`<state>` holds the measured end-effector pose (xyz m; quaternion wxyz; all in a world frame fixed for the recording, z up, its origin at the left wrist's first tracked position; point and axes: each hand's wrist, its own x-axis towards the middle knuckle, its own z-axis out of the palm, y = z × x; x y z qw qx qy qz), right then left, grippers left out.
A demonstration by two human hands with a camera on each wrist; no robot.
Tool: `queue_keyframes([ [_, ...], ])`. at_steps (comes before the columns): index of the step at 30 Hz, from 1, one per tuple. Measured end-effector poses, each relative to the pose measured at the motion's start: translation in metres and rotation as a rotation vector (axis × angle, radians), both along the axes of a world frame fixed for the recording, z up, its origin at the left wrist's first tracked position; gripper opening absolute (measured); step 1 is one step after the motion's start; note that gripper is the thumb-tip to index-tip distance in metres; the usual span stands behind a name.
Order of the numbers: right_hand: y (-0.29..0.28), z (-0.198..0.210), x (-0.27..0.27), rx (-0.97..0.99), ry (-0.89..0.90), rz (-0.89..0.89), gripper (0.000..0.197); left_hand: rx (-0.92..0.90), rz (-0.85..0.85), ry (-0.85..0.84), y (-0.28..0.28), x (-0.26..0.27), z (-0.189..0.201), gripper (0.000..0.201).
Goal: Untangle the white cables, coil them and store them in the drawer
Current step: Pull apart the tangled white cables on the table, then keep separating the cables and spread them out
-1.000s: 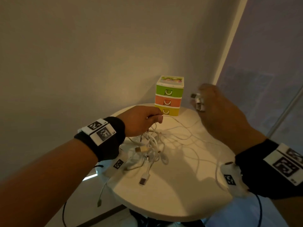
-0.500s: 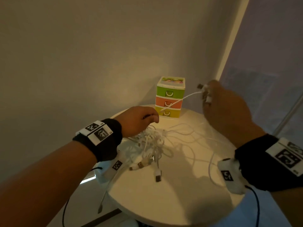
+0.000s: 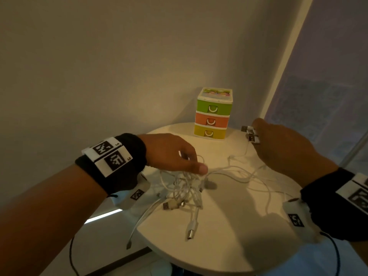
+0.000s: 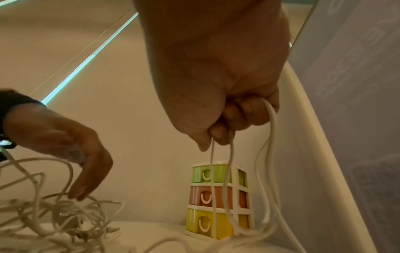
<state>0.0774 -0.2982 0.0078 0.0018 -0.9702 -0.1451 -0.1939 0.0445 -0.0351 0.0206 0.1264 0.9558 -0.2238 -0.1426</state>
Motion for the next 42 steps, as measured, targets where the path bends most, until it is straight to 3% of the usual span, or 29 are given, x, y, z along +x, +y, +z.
queue_keyframes([
  [4,0.004,-0.006,-0.003,-0.009,-0.041,0.073,0.026,0.107,-0.129,0.175,0.001,-0.005,-0.012,0.052],
  [7,0.016,-0.006,-0.012,0.021,-0.05,0.12,0.037,0.236,-0.108,0.131,0.001,0.0,-0.021,0.063],
  [11,0.026,0.001,-0.024,0.03,0.143,0.08,0.039,0.207,-0.093,0.094,0.0,0.006,-0.023,0.044],
  [15,0.027,-0.002,-0.033,-0.019,0.196,0.107,0.04,0.228,-0.062,0.05,0.002,0.01,-0.027,0.053],
  [19,0.018,-0.009,-0.031,-0.104,0.209,0.081,0.038,0.151,-0.004,-0.035,0.009,0.017,-0.019,0.048],
  [23,0.003,-0.016,-0.026,-0.192,0.195,0.044,0.031,-0.02,0.042,-0.177,0.019,0.025,0.004,0.019],
  [26,-0.006,-0.02,-0.027,-0.268,0.156,-0.004,0.025,-0.135,0.054,-0.286,0.022,0.031,0.019,0.031],
  [31,-0.022,-0.021,-0.027,-0.434,0.114,-0.174,0.024,-0.29,0.09,-0.321,0.026,0.038,0.026,0.028],
  [38,-0.056,-0.027,-0.024,-0.361,0.179,-0.429,0.022,-0.23,0.166,-0.343,0.035,0.047,0.012,0.016],
  [42,-0.046,-0.018,-0.025,-0.195,0.057,-0.275,0.024,-0.209,0.144,-0.319,0.029,0.045,0.009,0.022],
])
